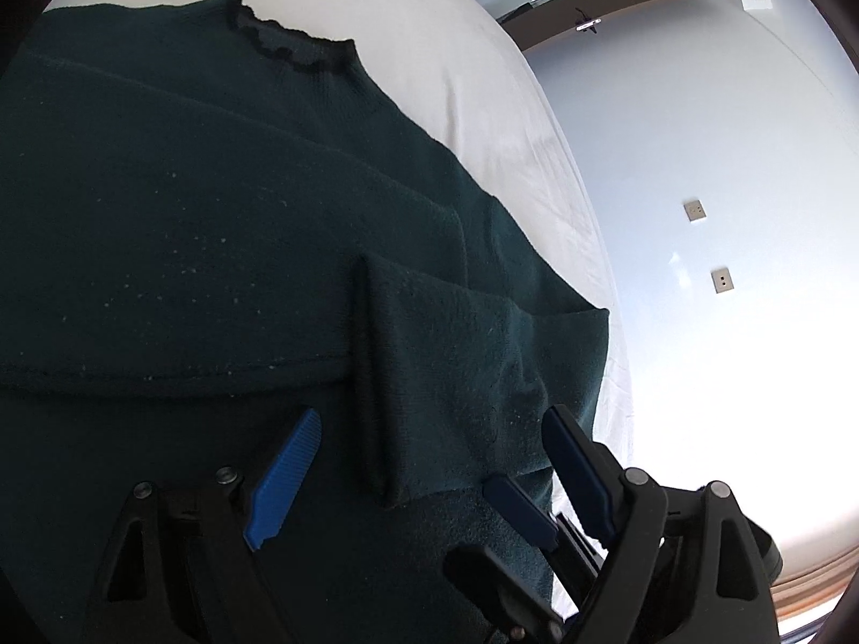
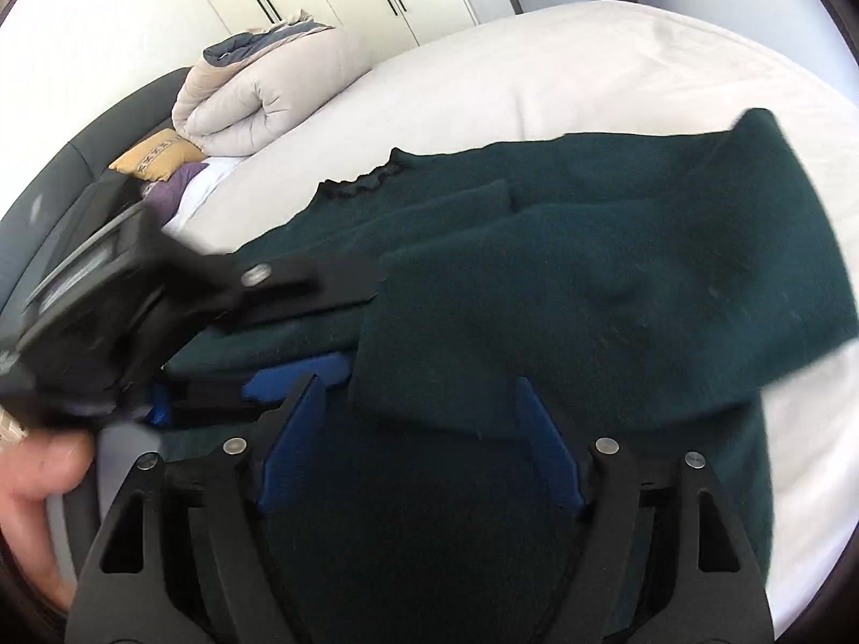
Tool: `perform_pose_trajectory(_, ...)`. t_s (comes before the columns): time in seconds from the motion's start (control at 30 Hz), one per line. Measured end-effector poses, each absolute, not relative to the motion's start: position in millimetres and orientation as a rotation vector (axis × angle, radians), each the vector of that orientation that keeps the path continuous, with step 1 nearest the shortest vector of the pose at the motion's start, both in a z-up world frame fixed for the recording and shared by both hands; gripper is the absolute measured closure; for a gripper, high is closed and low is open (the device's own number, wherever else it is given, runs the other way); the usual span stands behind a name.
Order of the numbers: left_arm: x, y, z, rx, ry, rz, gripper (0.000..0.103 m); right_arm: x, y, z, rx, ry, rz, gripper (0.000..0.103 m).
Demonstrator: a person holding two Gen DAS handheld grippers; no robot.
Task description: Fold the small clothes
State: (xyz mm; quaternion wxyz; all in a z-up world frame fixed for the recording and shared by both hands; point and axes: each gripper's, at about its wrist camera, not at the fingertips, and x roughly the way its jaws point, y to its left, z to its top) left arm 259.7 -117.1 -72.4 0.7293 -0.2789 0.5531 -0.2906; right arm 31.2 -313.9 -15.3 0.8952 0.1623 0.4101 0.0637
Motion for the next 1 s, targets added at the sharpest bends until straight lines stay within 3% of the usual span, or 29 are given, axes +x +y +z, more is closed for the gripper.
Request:
perform_pose_trajectory(0.07,261.1,-120.5,-74.6,-0.609,1.222,-0.630,0.019,9.3,-321.2,-12.7,0.366,0.872,0.120,0.030)
perform_pose_trajectory(0.1,262.3,-122.0,-74.9,-0.606,1.223,-0.622,0.028,-2.4,-328.5,-17.9,0.421,0.893,0.120,0.030)
perform_pose_trajectory(0.13,263.9,-123.8,-74.8,-0.599,1.229,-0.613,0.043,-17.1,-339.6,-16.2,0.464,0.898,0.129,0.030)
perform_pose_trajectory(0.17,265.3,-125.6,-76.2,-0.591,1.240,-0.609,0.051,-29.2,-349.6,-14.1,0.510,0.887,0.145,0.030)
perform_pose_trajectory(0.23,267.8,-130.6,-78.8,-0.568,1.263,-0.595,0.085,-52.9,-363.5,-12.2,0.562,0.861,0.165,0.030)
perform_pose_trajectory(0.27,268.2,-132.1,-79.1,-0.553,1.267,-0.587,0.093,-59.8,-367.6,-12.5,0.585,0.858,0.176,0.030)
perform_pose_trajectory(0.47,264.8,-115.2,-57.1,-0.528,1.174,-0.580,0.096,-75.9,-393.2,-13.8,0.717,0.831,0.226,0.030)
perform_pose_trajectory(0.67,276.6,-51.3,-21.1,-0.480,1.055,-0.495,0.096,-76.7,-409.9,-15.7,0.825,0.805,0.236,0.030)
perform_pose_trajectory(1.0,300.9,43.4,-58.0,-0.478,1.084,-0.304,0.096,-80.0,-409.5,-16.0,0.798,0.808,0.196,0.030)
